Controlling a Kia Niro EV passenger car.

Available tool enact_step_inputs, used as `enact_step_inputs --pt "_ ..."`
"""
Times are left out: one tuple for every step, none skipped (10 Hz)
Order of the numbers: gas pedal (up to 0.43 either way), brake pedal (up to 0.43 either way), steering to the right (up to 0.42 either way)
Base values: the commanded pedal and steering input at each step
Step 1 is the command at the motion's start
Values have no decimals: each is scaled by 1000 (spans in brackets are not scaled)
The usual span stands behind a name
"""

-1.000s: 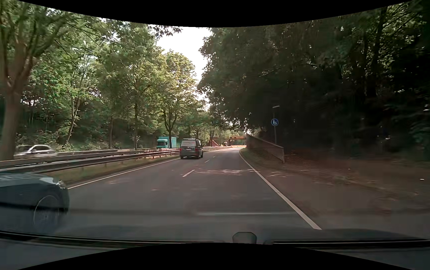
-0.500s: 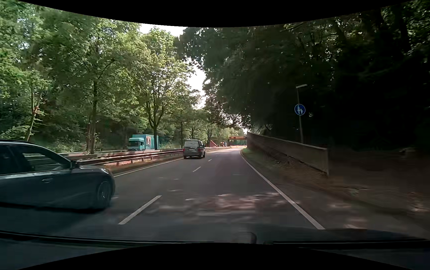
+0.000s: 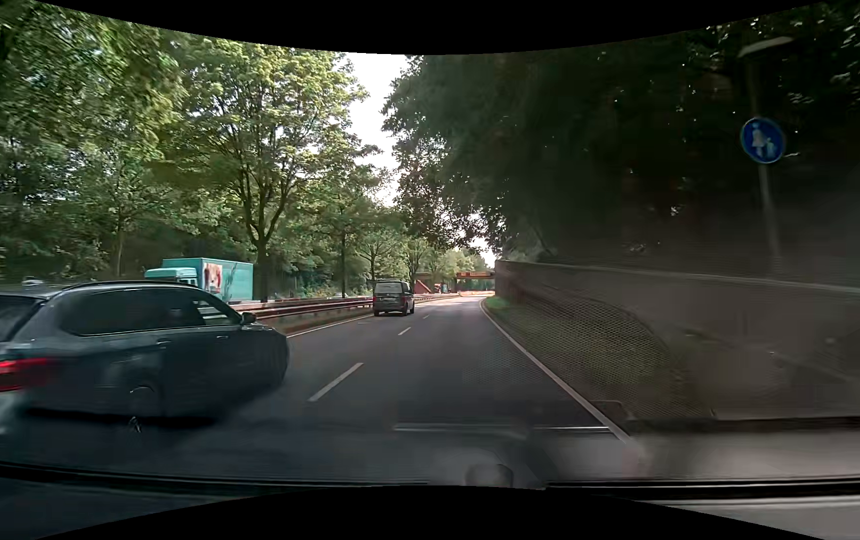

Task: Follow the waypoints while adhering to traffic rules and regulations

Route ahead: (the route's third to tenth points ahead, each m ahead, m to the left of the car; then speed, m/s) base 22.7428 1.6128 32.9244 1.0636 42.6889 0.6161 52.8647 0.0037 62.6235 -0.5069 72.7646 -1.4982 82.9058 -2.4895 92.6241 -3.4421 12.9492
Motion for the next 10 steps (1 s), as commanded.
enact_step_inputs --pt "130 0 2" --pt "130 0 2" --pt "130 0 2" --pt "130 0 2" --pt "130 0 2" --pt "138 0 2" --pt "138 0 3" --pt "138 0 3" --pt "138 0 3" --pt "138 0 4"
